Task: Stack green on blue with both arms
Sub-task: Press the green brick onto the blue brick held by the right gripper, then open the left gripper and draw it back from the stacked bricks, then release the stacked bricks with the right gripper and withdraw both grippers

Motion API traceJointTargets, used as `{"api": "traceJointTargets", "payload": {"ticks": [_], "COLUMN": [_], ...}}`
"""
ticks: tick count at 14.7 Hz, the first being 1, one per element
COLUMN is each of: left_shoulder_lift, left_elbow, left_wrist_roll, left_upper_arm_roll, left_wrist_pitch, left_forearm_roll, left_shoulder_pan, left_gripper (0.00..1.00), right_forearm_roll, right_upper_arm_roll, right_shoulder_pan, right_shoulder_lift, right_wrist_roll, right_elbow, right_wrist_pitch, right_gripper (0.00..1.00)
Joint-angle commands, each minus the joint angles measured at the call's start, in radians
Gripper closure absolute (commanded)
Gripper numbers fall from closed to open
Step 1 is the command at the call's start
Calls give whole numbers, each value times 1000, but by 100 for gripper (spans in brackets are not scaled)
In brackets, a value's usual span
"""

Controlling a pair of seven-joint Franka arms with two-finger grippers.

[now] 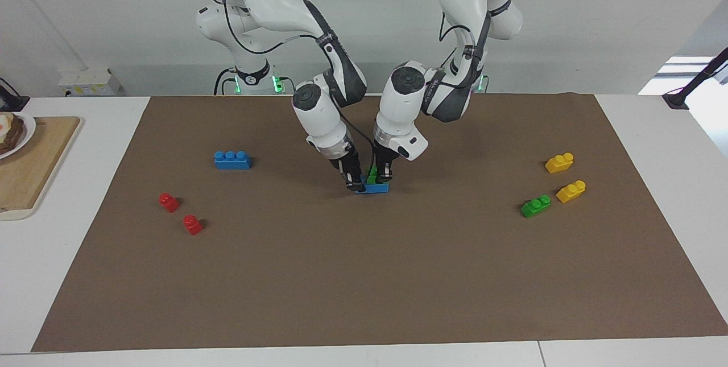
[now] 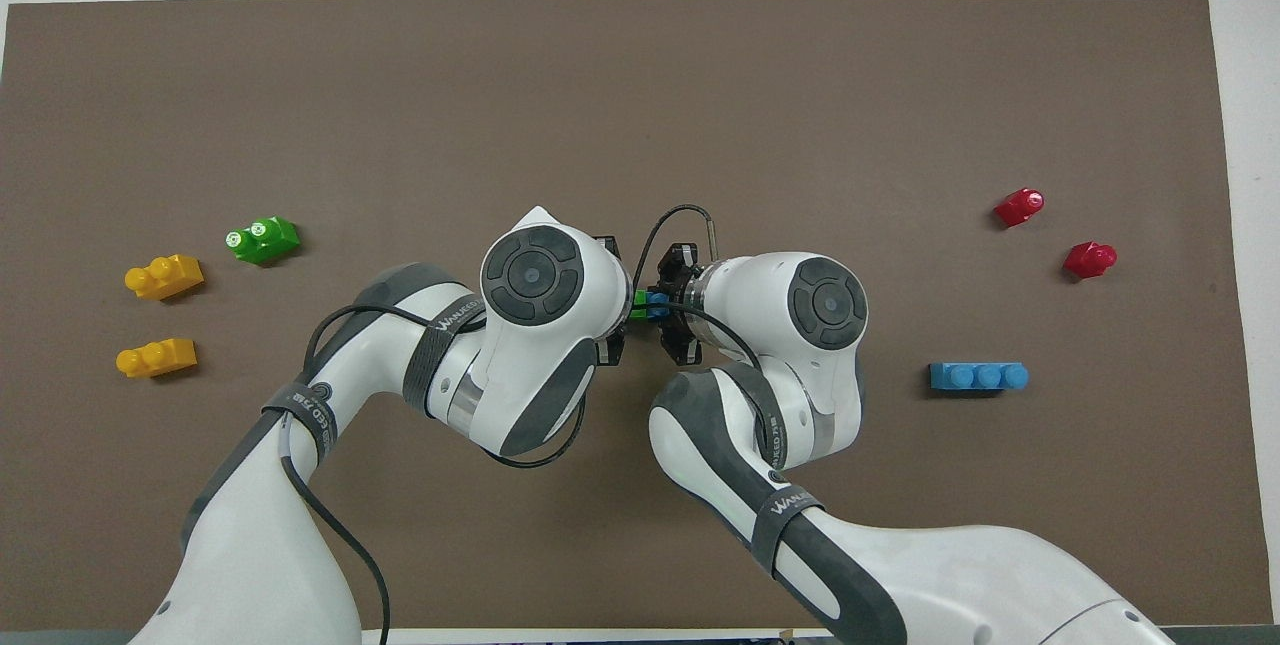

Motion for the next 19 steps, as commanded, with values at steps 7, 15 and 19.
{"api": "traceJointTargets", "payload": {"ticks": [7, 15, 19], "left_shoulder_lift": [-78, -258, -334], "left_elbow": [35, 20, 16], "left_wrist_roll": [17, 541, 893], "left_upper_arm_roll": [26, 26, 26], "left_wrist_pitch": [-124, -374, -474], "left_forearm_roll": [58, 66, 63], "left_shoulder_pan": [52, 260, 413], "left_gripper": [0, 0, 0], "right_forearm_roll": [25, 79, 80], "right_upper_arm_roll": [2, 2, 1], "right_shoulder_pan": [-10, -28, -74], "right_shoulder_lift": [0, -2, -29], "right_wrist_roll": [-40, -33, -36], "right_elbow": [-29, 3, 25], "right_wrist_pitch": [21, -3, -69], "right_gripper": [99, 7, 4]}}
